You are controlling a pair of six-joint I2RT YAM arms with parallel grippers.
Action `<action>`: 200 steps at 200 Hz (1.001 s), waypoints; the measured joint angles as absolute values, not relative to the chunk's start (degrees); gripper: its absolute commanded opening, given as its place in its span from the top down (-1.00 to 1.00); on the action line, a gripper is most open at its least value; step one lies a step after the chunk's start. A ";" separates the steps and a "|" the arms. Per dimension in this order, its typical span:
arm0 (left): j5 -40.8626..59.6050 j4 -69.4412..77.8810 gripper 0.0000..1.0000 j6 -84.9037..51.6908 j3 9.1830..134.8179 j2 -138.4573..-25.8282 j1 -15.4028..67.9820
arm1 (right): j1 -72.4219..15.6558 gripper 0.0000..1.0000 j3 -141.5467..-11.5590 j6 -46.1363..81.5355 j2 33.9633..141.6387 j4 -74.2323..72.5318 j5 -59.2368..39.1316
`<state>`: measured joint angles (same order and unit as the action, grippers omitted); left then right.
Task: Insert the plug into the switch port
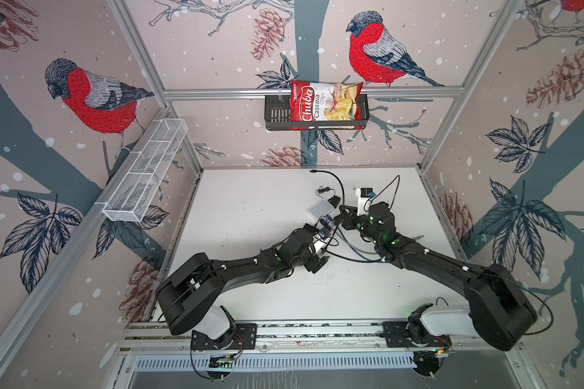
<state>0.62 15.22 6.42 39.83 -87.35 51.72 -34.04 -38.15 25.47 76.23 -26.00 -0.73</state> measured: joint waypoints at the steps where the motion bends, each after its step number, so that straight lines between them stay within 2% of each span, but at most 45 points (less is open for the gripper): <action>1: 0.40 15.33 -0.62 6.42 39.88 -87.61 51.81 | -34.02 0.97 -38.13 25.52 76.20 -25.96 -0.69; 51: -4.23 19.09 -0.59 5.56 41.76 -93.67 52.66 | -32.95 0.97 -36.95 27.11 73.65 -24.69 1.63; 101: -3.38 23.29 -0.50 3.68 44.97 -98.04 54.63 | -31.90 0.97 -34.85 28.69 71.26 -23.27 3.11; 113: -3.66 23.51 -0.38 3.33 46.19 -99.31 55.24 | -31.70 0.97 -34.70 28.86 70.46 -23.29 3.40; 144: -5.02 22.83 0.19 3.05 50.30 -103.09 55.81 | -31.09 0.97 -34.48 29.26 69.45 -22.83 3.90; 200: -9.17 19.38 0.50 1.52 53.58 -106.15 55.96 | -29.78 0.97 -33.89 30.09 67.02 -21.78 4.62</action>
